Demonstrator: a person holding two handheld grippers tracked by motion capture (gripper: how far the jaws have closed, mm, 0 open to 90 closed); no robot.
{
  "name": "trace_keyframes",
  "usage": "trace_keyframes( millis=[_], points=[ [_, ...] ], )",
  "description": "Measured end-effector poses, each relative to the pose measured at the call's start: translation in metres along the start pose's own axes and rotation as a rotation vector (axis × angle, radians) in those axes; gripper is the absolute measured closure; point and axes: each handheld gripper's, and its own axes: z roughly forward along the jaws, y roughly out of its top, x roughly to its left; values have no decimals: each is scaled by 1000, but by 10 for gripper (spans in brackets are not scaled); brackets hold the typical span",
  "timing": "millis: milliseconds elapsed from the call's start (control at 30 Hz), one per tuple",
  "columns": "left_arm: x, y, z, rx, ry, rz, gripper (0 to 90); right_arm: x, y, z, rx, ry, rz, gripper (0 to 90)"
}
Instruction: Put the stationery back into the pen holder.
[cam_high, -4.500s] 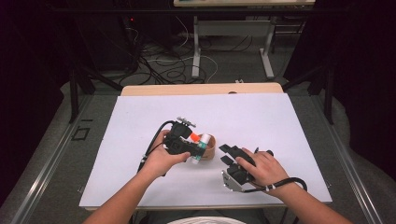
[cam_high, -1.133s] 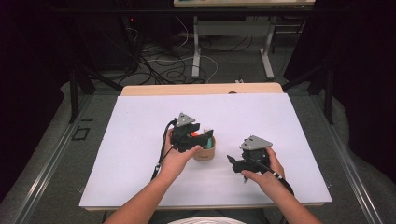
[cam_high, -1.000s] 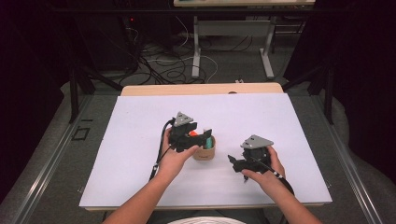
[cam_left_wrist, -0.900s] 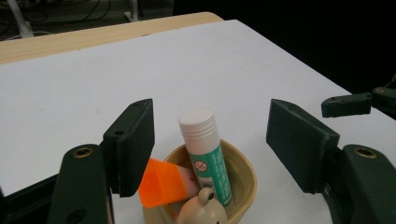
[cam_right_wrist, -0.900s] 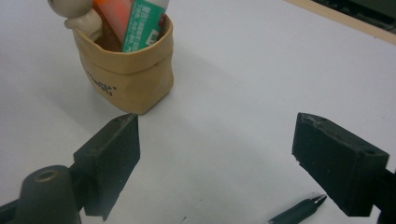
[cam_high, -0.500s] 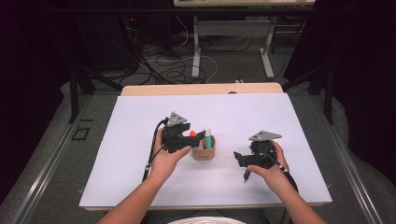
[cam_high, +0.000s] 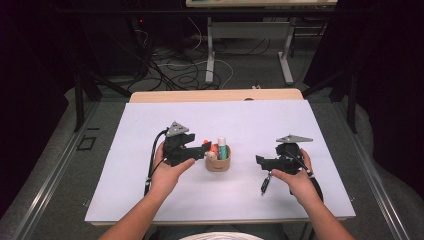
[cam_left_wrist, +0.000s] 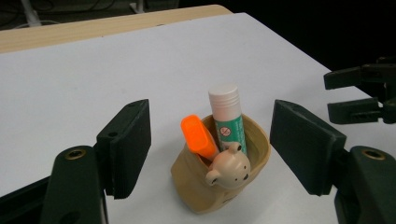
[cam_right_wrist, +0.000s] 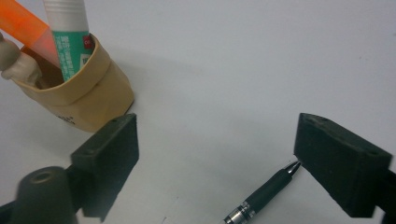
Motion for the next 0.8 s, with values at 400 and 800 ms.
trace_keyframes(
  millis=[400,800],
  points=[
    [17,-12,-15,-21,26,-33,282,1,11,4,48,28,122,249],
    [41,-26,-31,-14,66,-117,284,-4,19,5,130,19,257,384]
  ],
)
